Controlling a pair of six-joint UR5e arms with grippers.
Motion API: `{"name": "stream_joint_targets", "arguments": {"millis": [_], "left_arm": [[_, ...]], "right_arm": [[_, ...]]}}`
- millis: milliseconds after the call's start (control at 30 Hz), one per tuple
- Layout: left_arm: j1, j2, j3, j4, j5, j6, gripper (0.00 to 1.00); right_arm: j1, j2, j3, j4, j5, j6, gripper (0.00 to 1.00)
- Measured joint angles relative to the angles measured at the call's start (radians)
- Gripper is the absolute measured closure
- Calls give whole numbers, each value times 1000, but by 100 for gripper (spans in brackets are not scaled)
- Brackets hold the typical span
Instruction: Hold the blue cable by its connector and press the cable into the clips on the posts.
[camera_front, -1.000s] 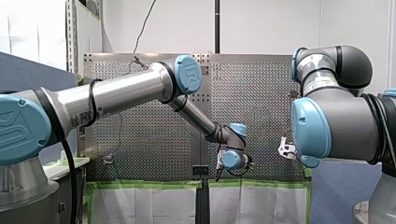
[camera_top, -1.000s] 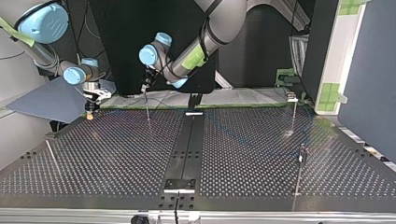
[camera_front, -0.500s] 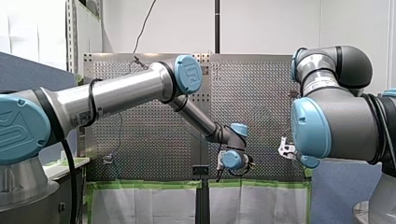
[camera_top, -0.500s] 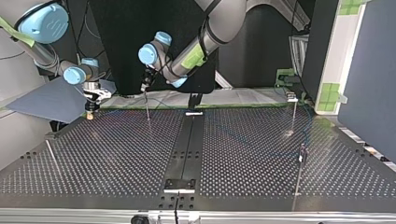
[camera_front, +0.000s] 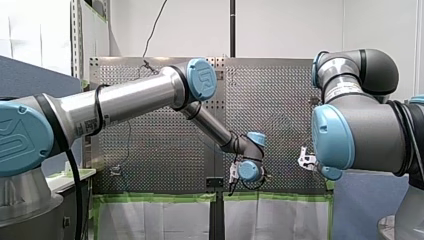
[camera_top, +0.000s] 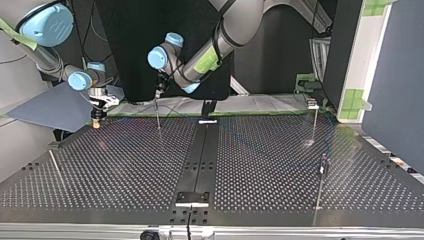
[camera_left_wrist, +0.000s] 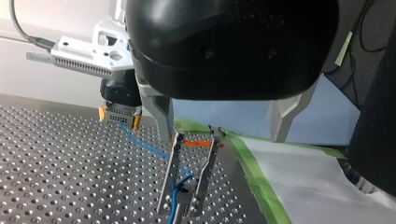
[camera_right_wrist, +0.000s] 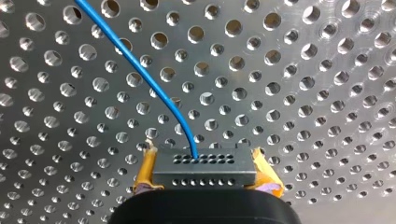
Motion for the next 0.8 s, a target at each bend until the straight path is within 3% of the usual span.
{"name": "stream_joint_targets", "arguments": {"millis": [800], "left_arm": [[-6, 0, 0, -5, -15, -3, 0]], "right_arm": [[0, 1, 0, 3, -1, 0, 100]]}}
